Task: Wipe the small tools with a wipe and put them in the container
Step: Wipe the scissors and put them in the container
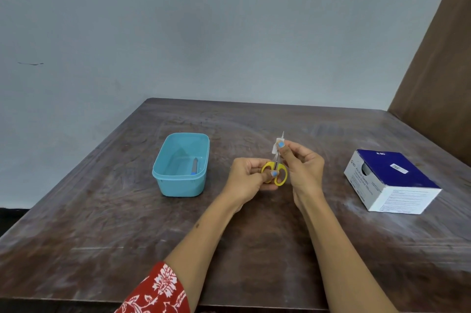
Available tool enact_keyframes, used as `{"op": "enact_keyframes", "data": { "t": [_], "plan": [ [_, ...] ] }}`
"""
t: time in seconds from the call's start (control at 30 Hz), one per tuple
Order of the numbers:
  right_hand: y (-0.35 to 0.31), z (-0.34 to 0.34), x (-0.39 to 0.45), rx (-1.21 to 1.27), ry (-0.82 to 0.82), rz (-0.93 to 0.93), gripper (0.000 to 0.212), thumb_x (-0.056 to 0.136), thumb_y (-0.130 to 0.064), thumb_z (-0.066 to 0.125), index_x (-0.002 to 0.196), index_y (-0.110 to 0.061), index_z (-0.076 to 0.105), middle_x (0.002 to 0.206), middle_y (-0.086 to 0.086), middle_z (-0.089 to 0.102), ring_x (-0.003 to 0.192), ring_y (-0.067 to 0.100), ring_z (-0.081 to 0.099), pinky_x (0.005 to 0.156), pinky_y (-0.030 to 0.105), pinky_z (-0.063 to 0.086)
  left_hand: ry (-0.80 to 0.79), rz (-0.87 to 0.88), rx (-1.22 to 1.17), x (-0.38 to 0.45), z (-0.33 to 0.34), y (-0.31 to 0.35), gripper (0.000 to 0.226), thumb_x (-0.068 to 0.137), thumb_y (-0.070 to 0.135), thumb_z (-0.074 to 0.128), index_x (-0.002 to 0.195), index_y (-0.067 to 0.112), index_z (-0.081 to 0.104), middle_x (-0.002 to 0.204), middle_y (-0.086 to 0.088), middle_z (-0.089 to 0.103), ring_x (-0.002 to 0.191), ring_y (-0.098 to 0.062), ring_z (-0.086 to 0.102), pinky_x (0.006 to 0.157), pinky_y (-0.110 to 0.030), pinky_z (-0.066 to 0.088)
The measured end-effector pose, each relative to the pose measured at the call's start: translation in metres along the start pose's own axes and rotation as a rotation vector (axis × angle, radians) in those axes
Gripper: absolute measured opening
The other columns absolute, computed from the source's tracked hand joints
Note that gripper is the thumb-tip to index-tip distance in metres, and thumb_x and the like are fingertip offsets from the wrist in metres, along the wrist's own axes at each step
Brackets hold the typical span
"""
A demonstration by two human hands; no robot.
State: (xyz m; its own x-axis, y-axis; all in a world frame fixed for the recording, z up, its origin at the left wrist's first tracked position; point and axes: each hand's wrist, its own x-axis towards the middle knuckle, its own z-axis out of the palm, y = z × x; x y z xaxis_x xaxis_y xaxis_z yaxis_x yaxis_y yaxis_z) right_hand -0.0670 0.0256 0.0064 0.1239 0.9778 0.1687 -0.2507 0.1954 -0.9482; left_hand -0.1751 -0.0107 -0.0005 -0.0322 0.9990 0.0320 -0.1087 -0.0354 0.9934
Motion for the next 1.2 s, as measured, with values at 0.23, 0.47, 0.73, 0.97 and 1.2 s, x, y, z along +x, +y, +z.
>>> {"op": "enact_keyframes", "data": {
  "t": [0.23, 0.47, 0.73, 0.97, 1.2],
  "plan": [
    [0.004, -0.001, -0.001, -0.071, -0.053, 0.026, 0.005, 0.080, -0.011, 0.072, 0.084, -0.012, 0.072, 0.070, -0.003, 0.071, 0.065, 0.008, 0.065, 0.059, 0.021, 0.054, 0.054, 0.057, 0.091, 0.000, 0.000, -0.002, 0.018, 0.087, -0.002, 0.058, 0.103, 0.001, 0.067, 0.082, -0.005, 0.069, 0.076, -0.012, 0.068, 0.064, -0.021, 0.058],
    [-0.003, 0.001, -0.002, 0.023, 0.025, -0.034, 0.004, 0.079, -0.009, 0.072, 0.081, -0.013, 0.071, 0.072, -0.001, 0.069, 0.064, 0.003, 0.063, 0.058, 0.018, 0.052, 0.027, 0.014, 0.059, 0.000, 0.001, -0.002, 0.018, 0.085, -0.004, 0.061, 0.102, -0.002, 0.065, 0.084, -0.011, 0.068, 0.076, -0.016, 0.068, 0.066, -0.024, 0.059],
    [0.003, 0.002, -0.001, -0.080, -0.027, -0.026, 0.004, 0.079, -0.011, 0.073, 0.083, -0.013, 0.072, 0.076, 0.005, 0.071, 0.070, 0.015, 0.065, 0.063, 0.027, 0.055, 0.058, 0.042, 0.030, -0.001, 0.000, -0.001, 0.018, 0.086, -0.003, 0.059, 0.102, 0.000, 0.066, 0.083, -0.007, 0.069, 0.077, -0.013, 0.068, 0.065, -0.021, 0.058],
    [0.008, 0.001, -0.001, -0.129, -0.056, -0.044, 0.009, 0.079, -0.010, 0.073, 0.088, -0.006, 0.072, 0.075, 0.005, 0.071, 0.064, 0.009, 0.066, 0.058, 0.022, 0.054, 0.081, 0.045, -0.013, 0.000, 0.000, -0.002, 0.021, 0.087, -0.003, 0.057, 0.107, -0.004, 0.064, 0.082, -0.008, 0.068, 0.070, -0.008, 0.068, 0.066, -0.021, 0.058],
    [0.006, 0.000, 0.001, -0.135, -0.027, -0.113, 0.006, 0.079, -0.010, 0.073, 0.083, -0.014, 0.072, 0.072, 0.003, 0.070, 0.061, 0.006, 0.065, 0.057, 0.019, 0.053, 0.053, 0.058, 0.001, 0.001, 0.000, -0.003, 0.022, 0.089, -0.002, 0.055, 0.109, -0.005, 0.063, 0.084, -0.011, 0.067, 0.075, -0.012, 0.067, 0.067, -0.021, 0.058]
  ]
}}
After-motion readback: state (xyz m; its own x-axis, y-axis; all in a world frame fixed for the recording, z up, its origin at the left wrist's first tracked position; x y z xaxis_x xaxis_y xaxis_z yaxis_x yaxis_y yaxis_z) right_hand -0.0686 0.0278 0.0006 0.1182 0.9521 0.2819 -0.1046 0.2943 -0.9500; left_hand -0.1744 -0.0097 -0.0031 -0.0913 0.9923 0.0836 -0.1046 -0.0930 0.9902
